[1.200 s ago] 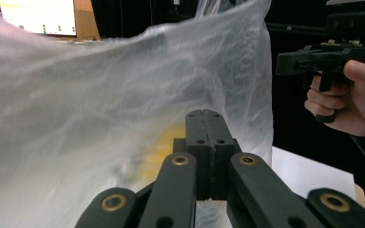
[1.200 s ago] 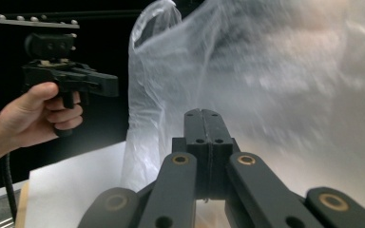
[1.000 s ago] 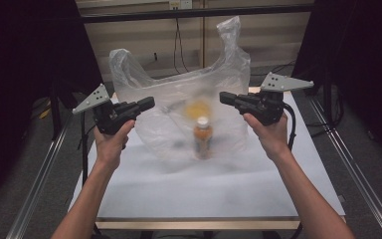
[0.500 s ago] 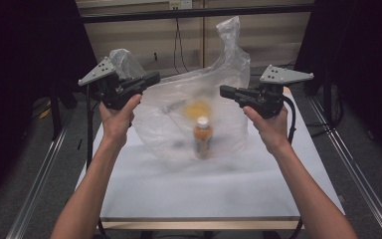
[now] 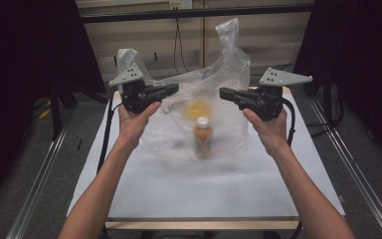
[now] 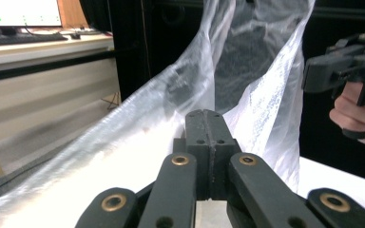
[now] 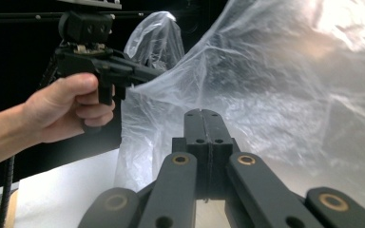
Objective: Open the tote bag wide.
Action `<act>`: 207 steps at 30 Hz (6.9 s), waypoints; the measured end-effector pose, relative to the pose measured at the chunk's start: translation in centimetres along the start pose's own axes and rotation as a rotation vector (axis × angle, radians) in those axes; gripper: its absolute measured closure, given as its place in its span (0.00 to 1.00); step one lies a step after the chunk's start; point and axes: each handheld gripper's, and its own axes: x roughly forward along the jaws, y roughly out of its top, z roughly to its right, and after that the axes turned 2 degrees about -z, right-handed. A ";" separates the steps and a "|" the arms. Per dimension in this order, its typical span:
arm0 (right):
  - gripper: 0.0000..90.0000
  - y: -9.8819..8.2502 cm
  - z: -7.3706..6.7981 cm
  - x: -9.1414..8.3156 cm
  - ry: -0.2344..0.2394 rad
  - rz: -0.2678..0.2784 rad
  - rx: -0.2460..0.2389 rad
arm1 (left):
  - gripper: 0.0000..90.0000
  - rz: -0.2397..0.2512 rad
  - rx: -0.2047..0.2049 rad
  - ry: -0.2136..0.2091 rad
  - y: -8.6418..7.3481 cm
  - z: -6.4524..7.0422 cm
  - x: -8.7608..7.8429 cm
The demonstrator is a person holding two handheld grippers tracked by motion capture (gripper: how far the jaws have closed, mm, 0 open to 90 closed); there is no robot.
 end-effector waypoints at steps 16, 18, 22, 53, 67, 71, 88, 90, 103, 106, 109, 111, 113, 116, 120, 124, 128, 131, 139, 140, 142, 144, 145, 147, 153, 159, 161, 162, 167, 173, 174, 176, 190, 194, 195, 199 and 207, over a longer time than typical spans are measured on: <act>1.00 -2.2 0.3 -0.6 -0.012 -0.019 0.023 | 1.00 -0.063 -0.008 -0.053 -3.7 1.3 2.1; 1.00 -2.3 0.4 -0.7 -0.011 -0.018 0.024 | 1.00 -0.055 -0.014 -0.055 -4.3 1.4 2.0; 1.00 -2.6 0.2 -0.8 -0.010 -0.025 0.020 | 1.00 -0.055 -0.028 -0.051 -5.3 1.5 2.1; 1.00 -4.1 0.1 1.3 -0.007 -0.033 0.075 | 1.00 -0.163 0.035 -0.116 -8.4 5.1 4.8; 1.00 -7.0 0.8 2.7 -0.032 -0.117 0.100 | 1.00 -0.254 0.051 -0.133 -11.4 5.8 6.4; 1.00 -8.5 1.1 3.3 -0.012 -0.147 0.123 | 1.00 -0.287 0.053 -0.135 -11.9 5.5 6.4; 1.00 -14.8 2.1 4.6 -0.022 -0.258 0.193 | 1.00 -0.332 -0.032 -0.128 -15.8 4.1 6.6; 1.00 -15.1 2.2 4.6 -0.028 -0.265 0.197 | 1.00 -0.340 -0.030 -0.127 -16.0 3.9 6.6; 1.00 -18.9 3.6 4.3 -0.067 -0.419 0.215 | 1.00 -0.459 -0.086 -0.083 -18.4 2.1 6.1; 1.00 -19.9 3.6 4.9 -0.065 -0.501 0.207 | 1.00 -0.506 -0.078 -0.080 -19.0 2.1 6.5; 1.00 -20.1 3.5 5.2 -0.064 -0.520 0.200 | 1.00 -0.520 -0.086 -0.082 -19.0 2.0 6.5; 1.00 -20.1 3.4 5.2 -0.061 -0.532 0.195 | 1.00 -0.523 -0.089 -0.080 -19.0 2.1 6.6; 1.00 -20.1 3.4 5.2 -0.061 -0.533 0.191 | 1.00 -0.521 -0.085 -0.079 -19.0 2.1 6.5; 1.00 -20.1 3.4 4.9 -0.046 -0.507 0.204 | 1.00 -0.496 -0.096 -0.084 -18.8 2.4 6.3; 1.00 -18.5 2.6 3.5 -0.017 -0.448 0.181 | 1.00 -0.454 -0.060 -0.100 -17.4 3.2 5.0; 1.00 -17.3 1.6 1.3 -0.007 -0.421 0.160 | 1.00 -0.400 -0.059 -0.095 -16.5 3.5 3.2; 1.00 -16.7 0.9 -0.8 -0.008 -0.399 0.155 | 1.00 -0.358 -0.056 -0.094 -15.8 3.7 1.8; 1.00 -15.7 0.6 -3.2 -0.024 -0.333 0.166 | 1.00 -0.323 -0.046 -0.091 -15.2 3.9 0.8; 1.00 -11.9 1.0 -3.7 -0.036 -0.231 0.139 | 1.00 -0.225 0.019 -0.070 -10.5 4.3 0.1; 1.00 -11.3 0.9 -3.5 -0.029 -0.223 0.131 | 1.00 -0.225 0.019 -0.070 -10.5 4.3 0.1; 1.00 -10.6 0.7 -3.2 -0.016 -0.208 0.117 | 1.00 -0.212 0.026 -0.065 -9.7 4.2 0.1; 1.00 -10.3 0.6 -3.2 -0.012 -0.203 0.113 | 1.00 -0.200 0.021 -0.066 -9.3 4.0 0.3; 1.00 -10.1 0.5 -3.1 -0.013 -0.199 0.110 | 1.00 -0.195 0.013 -0.069 -9.2 3.9 0.5; 1.00 -9.6 0.7 -2.7 -0.016 -0.202 0.114 | 1.00 -0.191 0.011 -0.064 -8.7 3.7 0.9; 1.00 -6.9 1.0 0.9 0.042 -0.195 0.086 | 1.00 -0.203 0.021 -0.043 -7.4 2.8 2.6; 1.00 -8.4 0.7 3.9 0.092 -0.261 0.081 | 1.00 -0.292 -0.033 -0.004 -9.2 0.7 5.2; 1.00 -9.8 1.2 4.6 0.083 -0.309 0.108 | 1.00 -0.341 -0.072 0.005 -10.9 -0.3 6.2; 1.00 -9.8 1.2 4.6 0.083 -0.309 0.108 | 1.00 -0.341 -0.072 0.005 -10.9 -0.3 6.2; 1.00 -13.9 4.6 5.2 0.022 -0.390 0.204 | 1.00 -0.443 -0.066 -0.013 -14.0 -0.4 7.7; 1.00 -16.8 7.1 6.3 -0.025 -0.484 0.257 | 1.00 -0.535 -0.050 -0.018 -15.5 -0.2 8.5; 1.00 -17.4 7.4 6.4 -0.027 -0.498 0.265 | 1.00 -0.543 -0.051 -0.024 -15.8 -0.1 8.6; 1.00 -18.2 7.7 6.5 -0.037 -0.542 0.268 | 1.00 -0.561 -0.047 -0.029 -16.0 -0.1 8.5; 1.00 -17.2 7.1 6.6 -0.007 -0.565 0.219 | 1.00 -0.600 0.007 -0.071 -16.6 1.7 7.2; 1.00 -15.3 6.9 6.9 0.023 -0.553 0.184 | 1.00 -0.599 0.026 -0.066 -15.6 2.3 7.0; 1.00 -14.9 6.8 7.0 0.025 -0.555 0.178 | 1.00 -0.607 0.030 -0.072 -15.6 2.5 7.1; 1.00 -14.0 6.8 7.6 0.049 -0.590 0.157 | 1.00 -0.615 0.064 -0.078 -15.6 3.5 7.3; 1.00 -15.0 7.4 10.8 0.099 -0.764 0.168 | 1.00 -0.696 0.124 -0.131 -16.4 5.8 8.4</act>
